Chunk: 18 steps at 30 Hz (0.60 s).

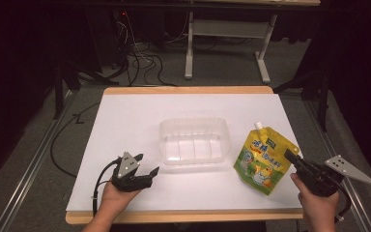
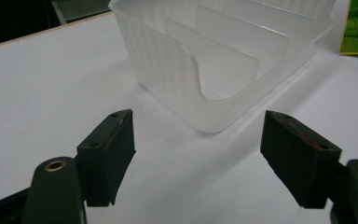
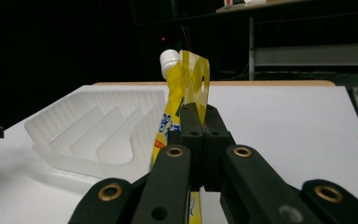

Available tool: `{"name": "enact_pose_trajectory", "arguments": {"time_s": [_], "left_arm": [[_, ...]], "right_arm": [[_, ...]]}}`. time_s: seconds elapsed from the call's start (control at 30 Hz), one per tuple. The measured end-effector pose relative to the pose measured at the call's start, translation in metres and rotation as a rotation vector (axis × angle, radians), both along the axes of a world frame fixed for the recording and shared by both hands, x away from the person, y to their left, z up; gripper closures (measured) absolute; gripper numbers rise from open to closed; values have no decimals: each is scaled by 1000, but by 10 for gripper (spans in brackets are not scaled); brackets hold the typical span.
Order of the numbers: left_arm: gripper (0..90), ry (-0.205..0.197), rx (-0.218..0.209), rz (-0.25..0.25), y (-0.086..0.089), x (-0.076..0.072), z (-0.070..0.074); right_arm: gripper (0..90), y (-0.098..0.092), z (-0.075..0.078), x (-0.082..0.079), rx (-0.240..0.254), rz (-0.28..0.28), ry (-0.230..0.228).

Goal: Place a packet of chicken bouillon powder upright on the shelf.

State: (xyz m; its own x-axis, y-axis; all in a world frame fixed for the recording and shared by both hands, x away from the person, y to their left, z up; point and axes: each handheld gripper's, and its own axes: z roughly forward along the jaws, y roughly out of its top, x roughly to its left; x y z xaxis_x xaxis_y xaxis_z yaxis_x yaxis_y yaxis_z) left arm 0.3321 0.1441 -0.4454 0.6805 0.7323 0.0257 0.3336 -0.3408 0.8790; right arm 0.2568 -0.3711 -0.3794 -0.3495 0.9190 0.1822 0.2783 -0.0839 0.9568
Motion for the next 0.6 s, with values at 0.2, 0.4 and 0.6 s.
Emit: {"name": "enact_pose_trajectory", "arguments": {"time_s": [0.2, 0.4, 0.6], "left_arm": [[265, 2, 1, 2, 0, 1, 0], [265, 2, 5, 1, -1, 0, -1], [266, 3, 7, -2, -2, 0, -1]], "right_arm": [[900, 0, 4, -1, -10, -18, -29], [900, -3, 10, -2, -23, -80, -74], [900, -6, 8, 0, -80, -169, -126]]}}
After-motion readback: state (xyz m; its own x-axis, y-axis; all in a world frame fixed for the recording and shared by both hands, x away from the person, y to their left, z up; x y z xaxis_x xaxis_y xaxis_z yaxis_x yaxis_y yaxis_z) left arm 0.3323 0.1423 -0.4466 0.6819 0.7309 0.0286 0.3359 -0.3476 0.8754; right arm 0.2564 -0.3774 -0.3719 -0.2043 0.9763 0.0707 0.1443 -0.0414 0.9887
